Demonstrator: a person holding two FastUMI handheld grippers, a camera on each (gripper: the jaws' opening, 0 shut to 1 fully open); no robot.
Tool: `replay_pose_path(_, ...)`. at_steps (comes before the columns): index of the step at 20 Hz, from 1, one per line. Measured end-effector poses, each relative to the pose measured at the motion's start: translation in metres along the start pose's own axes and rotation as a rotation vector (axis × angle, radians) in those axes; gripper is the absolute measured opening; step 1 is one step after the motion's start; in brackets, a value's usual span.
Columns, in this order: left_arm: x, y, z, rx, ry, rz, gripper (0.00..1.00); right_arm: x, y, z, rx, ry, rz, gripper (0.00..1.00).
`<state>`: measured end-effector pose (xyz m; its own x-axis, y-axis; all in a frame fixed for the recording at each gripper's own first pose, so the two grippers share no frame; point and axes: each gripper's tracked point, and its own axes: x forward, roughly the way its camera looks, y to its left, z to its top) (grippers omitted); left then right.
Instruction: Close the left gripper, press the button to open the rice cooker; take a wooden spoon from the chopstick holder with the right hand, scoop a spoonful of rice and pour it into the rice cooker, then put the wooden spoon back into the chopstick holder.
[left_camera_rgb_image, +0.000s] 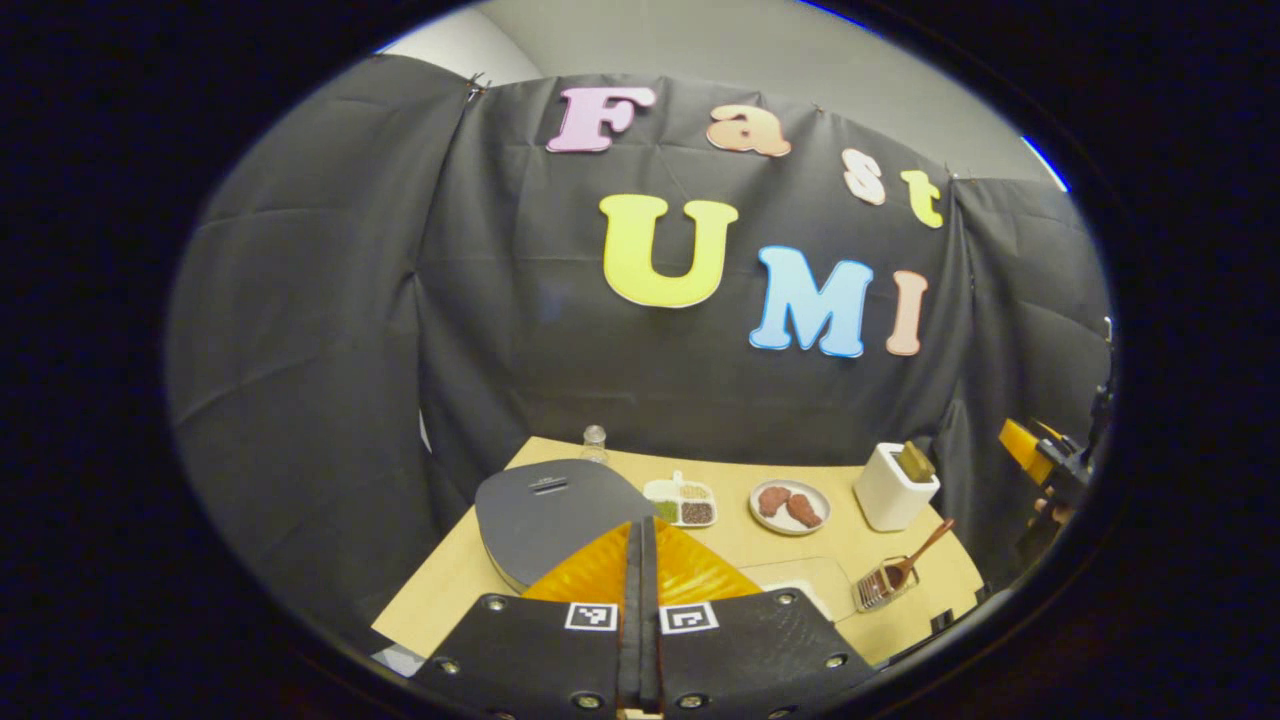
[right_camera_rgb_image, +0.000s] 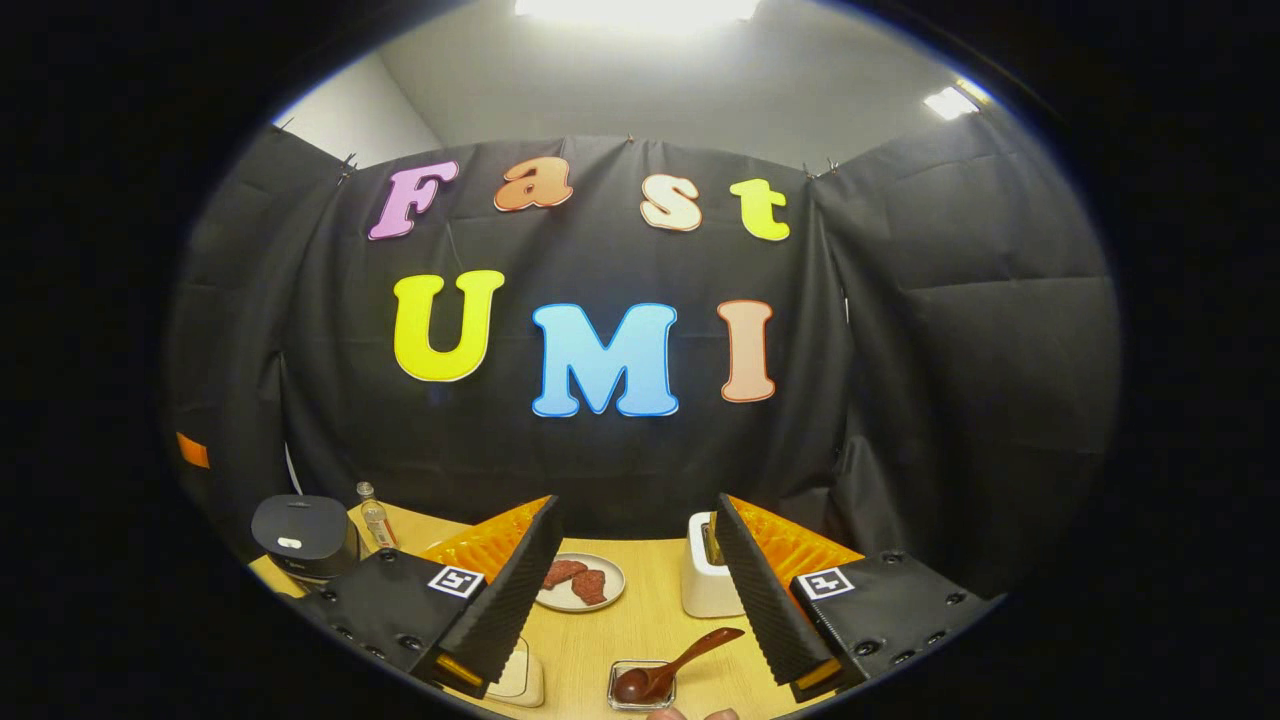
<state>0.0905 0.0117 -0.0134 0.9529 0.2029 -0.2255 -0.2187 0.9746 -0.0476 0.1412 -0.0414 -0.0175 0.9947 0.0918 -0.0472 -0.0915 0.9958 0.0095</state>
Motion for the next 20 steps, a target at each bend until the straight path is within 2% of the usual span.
replay_pose_path(3,0.017,0.011,-0.01,0.001,0.071,0.067,0.0,0.014,-0.014,-0.011,0.013,0.012,0.021,0.98)
replay_pose_path(5,0.026,0.014,-0.015,-0.02,0.113,0.078,0.01,0.019,-0.023,-0.025,0.014,0.046,0.023,0.98)
replay_pose_path(9,0.053,0.02,-0.038,-0.056,0.207,0.046,0.01,0.02,-0.036,-0.031,0.037,0.082,-0.004,0.97)
replay_pose_path(15,0.11,0.031,-0.075,-0.066,0.297,-0.033,0.01,0.002,-0.046,-0.032,0.073,0.099,-0.132,0.97)
replay_pose_path(20,0.147,0.037,-0.11,-0.069,0.37,-0.105,0.02,-0.021,-0.046,-0.032,0.047,0.111,-0.225,0.98)
